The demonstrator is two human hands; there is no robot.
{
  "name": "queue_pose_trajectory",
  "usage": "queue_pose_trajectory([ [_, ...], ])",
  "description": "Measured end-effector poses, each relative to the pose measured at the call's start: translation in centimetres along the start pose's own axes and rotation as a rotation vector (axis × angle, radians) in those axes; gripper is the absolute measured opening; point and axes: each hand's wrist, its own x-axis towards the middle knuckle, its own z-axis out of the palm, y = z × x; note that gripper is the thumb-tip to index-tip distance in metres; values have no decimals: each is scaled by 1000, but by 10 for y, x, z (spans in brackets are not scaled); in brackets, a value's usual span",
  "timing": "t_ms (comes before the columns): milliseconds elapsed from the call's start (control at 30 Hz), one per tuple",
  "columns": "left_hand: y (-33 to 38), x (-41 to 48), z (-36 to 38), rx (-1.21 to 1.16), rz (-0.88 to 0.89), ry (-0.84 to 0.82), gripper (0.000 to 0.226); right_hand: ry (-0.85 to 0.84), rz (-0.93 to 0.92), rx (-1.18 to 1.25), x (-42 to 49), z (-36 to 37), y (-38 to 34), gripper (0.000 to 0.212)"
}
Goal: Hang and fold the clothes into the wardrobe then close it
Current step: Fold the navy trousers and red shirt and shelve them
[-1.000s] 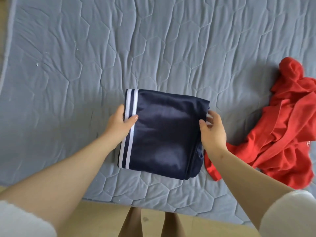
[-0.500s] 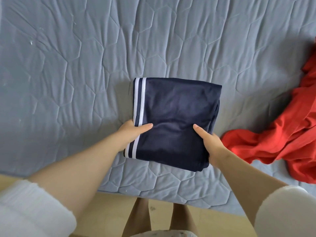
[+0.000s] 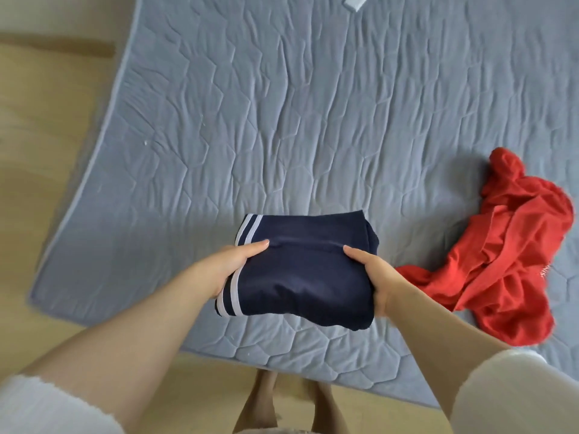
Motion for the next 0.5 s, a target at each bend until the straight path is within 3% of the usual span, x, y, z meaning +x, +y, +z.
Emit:
queue_pose_trajectory([
  [200,36,-134,-45,-257,148,-2,35,-128,-209,-120,-124,66,-46,41],
  [400,45,-269,-120,-501,409,143,30,-296,-406,-357,-251,174,-78,39],
  [500,33,-329,-171,-596,525,227,29,-388,-476,-489,-309,238,-74,28],
])
